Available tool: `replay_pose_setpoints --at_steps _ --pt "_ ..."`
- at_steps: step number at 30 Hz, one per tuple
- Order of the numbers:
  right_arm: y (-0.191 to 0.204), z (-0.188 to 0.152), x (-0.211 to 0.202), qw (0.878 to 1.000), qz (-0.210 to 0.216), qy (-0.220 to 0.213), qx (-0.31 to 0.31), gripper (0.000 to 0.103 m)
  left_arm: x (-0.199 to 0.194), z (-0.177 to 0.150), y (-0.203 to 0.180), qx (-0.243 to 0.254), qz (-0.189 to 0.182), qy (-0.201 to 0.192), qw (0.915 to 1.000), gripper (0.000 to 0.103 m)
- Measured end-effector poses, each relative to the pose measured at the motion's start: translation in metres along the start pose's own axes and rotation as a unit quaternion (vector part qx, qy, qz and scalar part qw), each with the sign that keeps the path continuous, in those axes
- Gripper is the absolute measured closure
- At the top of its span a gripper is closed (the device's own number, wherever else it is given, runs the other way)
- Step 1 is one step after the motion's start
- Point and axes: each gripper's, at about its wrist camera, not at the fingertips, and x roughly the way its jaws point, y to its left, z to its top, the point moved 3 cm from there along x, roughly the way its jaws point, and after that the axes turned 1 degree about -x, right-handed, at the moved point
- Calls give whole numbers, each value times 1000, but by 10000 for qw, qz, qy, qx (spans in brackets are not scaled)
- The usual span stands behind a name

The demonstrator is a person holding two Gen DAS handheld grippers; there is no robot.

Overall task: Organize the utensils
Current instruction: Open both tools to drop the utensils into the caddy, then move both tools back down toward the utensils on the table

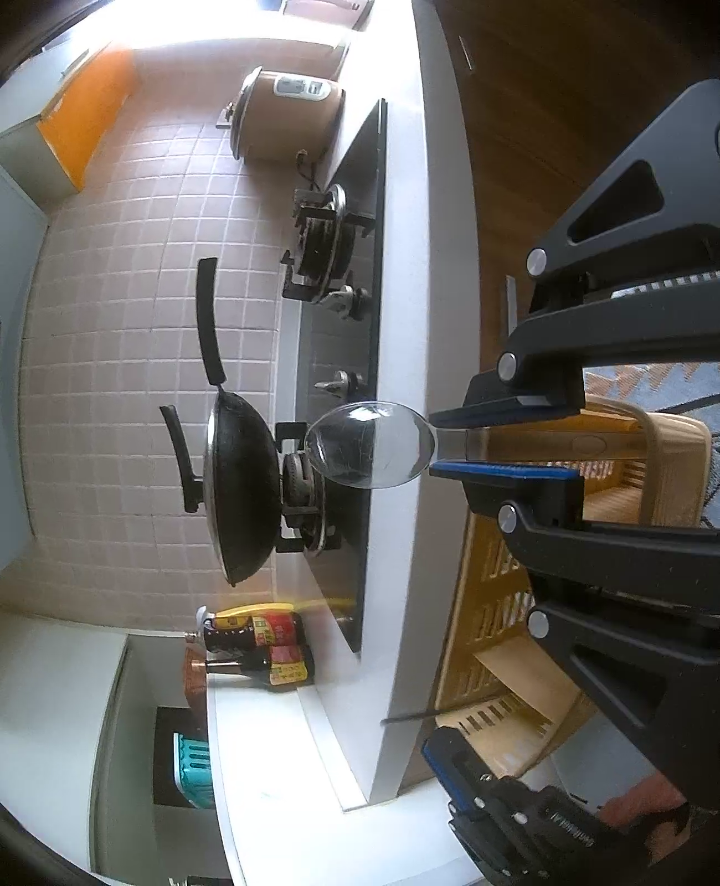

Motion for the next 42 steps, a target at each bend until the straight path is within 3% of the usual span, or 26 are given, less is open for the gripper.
replay_pose_setpoints --at_steps 5,8,14,17,20,22,25,30,31,34,38,42 --pt "-5 -2 -7 9993 206 195 223 88 -14 7 10 -221 -45 10 9997 76" --pt "-11 1 -20 9990 243 195 331 59 -28 15 7 -145 -75 -29 9999 61" --pt "-12 6 -63 9989 150 249 360 60 -69 22 3 60 -69 143 9999 59" --pt "-5 5 -88 9978 88 621 208 60 -80 21 6 -152 -330 802 9961 56" --pt "6 -2 -109 9931 156 1165 20 60 -80 13 10 -526 -727 1830 9790 56" --pt "13 -11 -117 9867 231 1610 -73 60 -78 1 9 -700 -887 2566 9599 56" --pt "26 -39 -123 9661 540 2525 -19 60 -76 -20 10 -961 -1043 3364 9310 57" --pt "47 -98 -121 9212 1201 3685 334 60 -67 -73 17 -1551 -1140 4399 8772 58" --pt "51 -107 -120 9155 1232 3816 320 60 -68 -86 16 -1725 -1259 4598 8620 58" --pt "64 -137 -119 8997 1302 4163 150 60 -69 -111 10 -1954 -1443 4910 8366 58" --pt "79 -165 -117 8806 1479 4502 -27 60 -72 -127 -8 -1771 -1463 5035 8329 58" --pt "89 -174 -122 8816 1451 4482 -304 60 -75 -130 -26 -1360 -1408 5049 8407 61"
